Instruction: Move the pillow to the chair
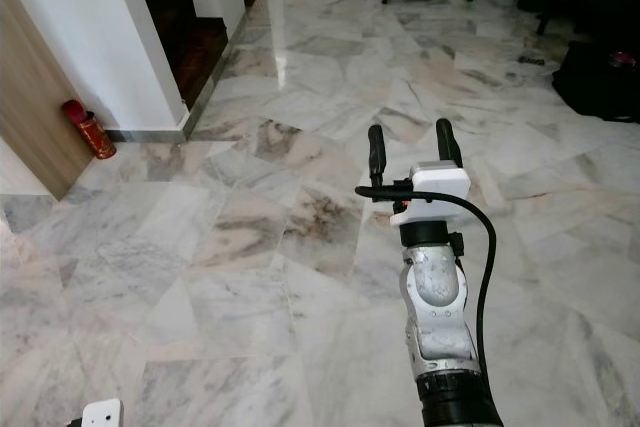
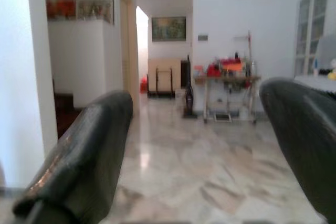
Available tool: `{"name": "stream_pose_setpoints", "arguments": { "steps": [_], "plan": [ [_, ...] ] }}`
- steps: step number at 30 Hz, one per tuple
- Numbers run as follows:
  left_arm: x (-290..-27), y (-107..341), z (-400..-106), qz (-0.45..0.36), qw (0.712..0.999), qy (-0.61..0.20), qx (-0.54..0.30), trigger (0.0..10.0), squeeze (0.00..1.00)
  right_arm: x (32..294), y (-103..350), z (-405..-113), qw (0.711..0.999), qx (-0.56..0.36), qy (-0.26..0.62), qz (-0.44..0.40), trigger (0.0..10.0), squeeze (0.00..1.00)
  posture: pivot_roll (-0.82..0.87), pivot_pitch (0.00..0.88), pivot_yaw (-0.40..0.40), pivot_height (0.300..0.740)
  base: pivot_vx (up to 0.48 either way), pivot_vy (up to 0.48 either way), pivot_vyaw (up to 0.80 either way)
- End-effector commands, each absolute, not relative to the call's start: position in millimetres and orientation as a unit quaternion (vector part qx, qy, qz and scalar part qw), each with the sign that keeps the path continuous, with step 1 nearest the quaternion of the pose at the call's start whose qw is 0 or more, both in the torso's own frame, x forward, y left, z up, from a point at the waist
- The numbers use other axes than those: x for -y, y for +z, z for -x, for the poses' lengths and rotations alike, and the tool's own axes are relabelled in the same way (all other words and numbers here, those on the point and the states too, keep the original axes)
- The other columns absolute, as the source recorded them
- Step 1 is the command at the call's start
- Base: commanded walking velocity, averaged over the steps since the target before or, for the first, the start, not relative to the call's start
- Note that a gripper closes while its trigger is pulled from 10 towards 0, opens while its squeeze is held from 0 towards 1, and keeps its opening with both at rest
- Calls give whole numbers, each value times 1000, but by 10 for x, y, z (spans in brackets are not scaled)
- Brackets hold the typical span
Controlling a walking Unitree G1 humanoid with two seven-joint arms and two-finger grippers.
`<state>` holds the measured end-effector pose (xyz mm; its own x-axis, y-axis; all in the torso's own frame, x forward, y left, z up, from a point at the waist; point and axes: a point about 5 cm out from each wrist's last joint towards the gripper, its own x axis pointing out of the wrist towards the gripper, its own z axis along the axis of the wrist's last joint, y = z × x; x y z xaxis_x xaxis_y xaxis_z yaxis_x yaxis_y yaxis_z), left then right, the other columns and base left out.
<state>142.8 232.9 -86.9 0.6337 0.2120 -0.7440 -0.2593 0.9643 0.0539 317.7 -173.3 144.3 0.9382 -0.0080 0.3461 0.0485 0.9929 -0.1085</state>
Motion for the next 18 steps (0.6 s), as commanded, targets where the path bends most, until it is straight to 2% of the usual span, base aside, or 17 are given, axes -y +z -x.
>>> {"name": "stream_pose_setpoints", "arguments": {
  "steps": [1,3,4,7,12,13,14,16,18],
  "plan": [
    [-2350,-885,-1374,31,900,131,-414,10000,0,2006,898,-3147,997,34,-59,32,10000,0,-65,0,76,740,0,0,0],
    [-2350,-886,-1374,31,900,131,-415,10000,0,2023,838,-3142,998,18,-60,26,10000,0,-68,0,78,740,0,0,0],
    [-2345,-888,-1373,31,899,130,-416,10000,0,2190,526,-3051,993,-65,-97,27,10000,0,-59,0,74,740,0,0,0],
    [-2343,-891,-1372,32,899,129,-418,10000,0,2324,84,-2805,975,-186,-124,7,10000,0,-57,0,74,740,0,0,0],
    [-2342,-894,-1370,34,897,129,-421,10000,0,2222,-450,-2336,934,-346,-92,-4,10000,0,-49,0,70,740,0,0,0],
    [-2341,-897,-1365,34,896,130,-422,10000,0,2182,-600,-2154,913,-399,-90,-5,10000,0,-40,0,68,740,0,0,0],
    [-2341,-897,-1365,34,896,130,-422,10000,0,2182,-600,-2154,913,-399,-90,-5,10000,0,-40,0,68,740,0,0,0],
    [-2341,-902,-1354,35,895,131,-424,10000,0,2122,-743,-1955,888,-453,-85,-12,10000,0,-33,0,62,740,0,0,0],
    [-2340,-905,-1346,36,895,132,-424,10000,0,2095,-793,-1877,878,-468,-91,-28,10000,0,-32,0,60,740,0,0,0]
  ]
}}
